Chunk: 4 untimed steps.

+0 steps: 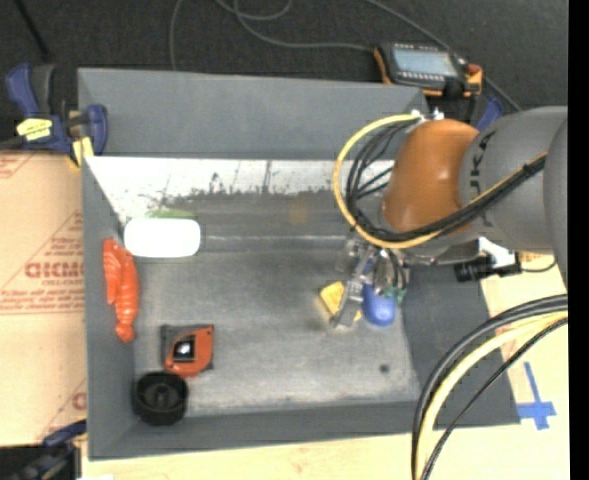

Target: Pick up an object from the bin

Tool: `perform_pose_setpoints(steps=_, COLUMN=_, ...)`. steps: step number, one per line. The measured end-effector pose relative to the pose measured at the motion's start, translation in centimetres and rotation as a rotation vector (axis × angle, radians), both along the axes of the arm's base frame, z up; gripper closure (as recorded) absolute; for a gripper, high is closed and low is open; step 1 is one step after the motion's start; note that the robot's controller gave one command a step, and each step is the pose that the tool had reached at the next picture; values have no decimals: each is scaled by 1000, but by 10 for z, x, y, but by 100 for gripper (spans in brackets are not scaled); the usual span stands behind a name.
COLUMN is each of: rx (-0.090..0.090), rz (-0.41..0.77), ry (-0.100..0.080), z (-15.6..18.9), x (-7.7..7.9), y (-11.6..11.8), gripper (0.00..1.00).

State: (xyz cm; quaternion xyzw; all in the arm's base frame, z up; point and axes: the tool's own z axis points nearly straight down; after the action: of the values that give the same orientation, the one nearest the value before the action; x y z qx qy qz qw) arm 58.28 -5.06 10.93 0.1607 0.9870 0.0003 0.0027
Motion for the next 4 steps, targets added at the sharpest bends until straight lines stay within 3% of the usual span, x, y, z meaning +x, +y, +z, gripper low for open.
perform_pose_setpoints(steps=1, rx=-1, rz=-16, ry=1, z=-32, x=4, y=-16, gripper=0)
perform_pose_setpoints(steps=2, rx=2, rz=-203, ry=-4, z=-49, x=7, y=-23, gripper=100)
perform_pose_setpoints(steps=4, rx=3, rz=-247, ry=-2, z=-44, x=6, y=-22, gripper=100)
